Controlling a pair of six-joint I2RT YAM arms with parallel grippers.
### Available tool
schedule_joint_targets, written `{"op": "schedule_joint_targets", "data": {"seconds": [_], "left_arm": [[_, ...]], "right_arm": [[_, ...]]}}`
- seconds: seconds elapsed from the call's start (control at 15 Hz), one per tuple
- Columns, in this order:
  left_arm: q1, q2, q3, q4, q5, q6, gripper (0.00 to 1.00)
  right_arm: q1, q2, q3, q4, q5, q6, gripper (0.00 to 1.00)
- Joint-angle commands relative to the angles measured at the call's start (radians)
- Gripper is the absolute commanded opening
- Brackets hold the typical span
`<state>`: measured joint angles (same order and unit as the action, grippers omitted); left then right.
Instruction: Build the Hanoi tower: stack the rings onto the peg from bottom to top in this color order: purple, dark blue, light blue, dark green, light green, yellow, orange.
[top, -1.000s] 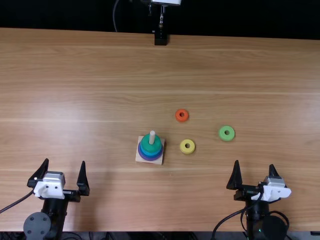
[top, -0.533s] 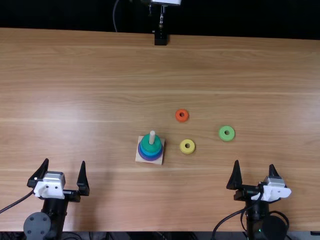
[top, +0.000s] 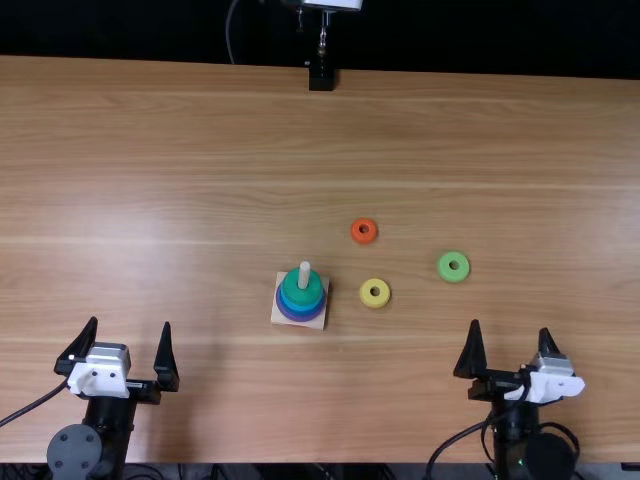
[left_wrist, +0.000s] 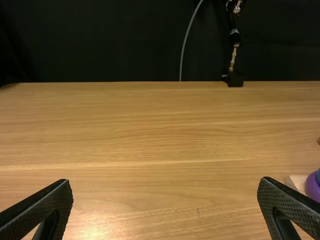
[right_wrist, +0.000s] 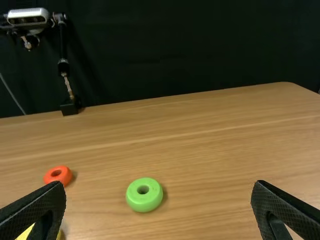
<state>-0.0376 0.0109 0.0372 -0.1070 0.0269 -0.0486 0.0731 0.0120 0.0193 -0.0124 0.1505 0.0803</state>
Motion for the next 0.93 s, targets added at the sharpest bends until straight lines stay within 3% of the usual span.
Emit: {"op": "schedule_joint_targets", "data": {"seconds": [0.0,0.07,0.13,0.27,0.33,0.4,0.67,0.8,0.87], "left_arm": [[0.007,-0.011,-0.037,-0.005,-0.008,0.014,1.00],[0.007,-0.011,-0.037,-0.005,-0.008,0.014,1.00],[0.007,-0.011,-0.037,-0.005,-0.008,0.014,1.00],[0.007,-0.011,-0.037,-0.005,-0.008,0.014,1.00],[0.007,-0.011,-0.037,-0.005,-0.008,0.014,1.00],[0.007,-0.011,-0.037,-0.005,-0.008,0.014,1.00],[0.007,-0.011,-0.037,-0.005,-0.008,0.014,1.00],[0.007,-0.011,-0.037,-0.005,-0.008,0.014,1.00],[0.007,-0.011,-0.037,-0.005,-0.008,0.014,1.00]], "right_arm": [[-0.007,-0.012,0.021,0.046,-0.005,0.006,1.00],[-0.007,-0.012,0.057,0.102,-0.031,0.004,1.00],[-0.009,-0.012,0.097,0.151,-0.082,0.003,1.00],[-0.010,-0.012,0.153,0.201,-0.281,-0.018,1.00],[-0.013,-0.012,0.179,0.210,-0.346,-0.053,1.00],[-0.015,-0.012,0.212,0.210,-0.353,-0.078,1.00],[-0.013,0.069,0.369,0.208,-0.346,-0.077,1.00],[-0.012,0.240,0.476,0.205,-0.287,-0.069,1.00],[-0.016,0.335,0.527,0.201,-0.276,-0.069,1.00]]}}
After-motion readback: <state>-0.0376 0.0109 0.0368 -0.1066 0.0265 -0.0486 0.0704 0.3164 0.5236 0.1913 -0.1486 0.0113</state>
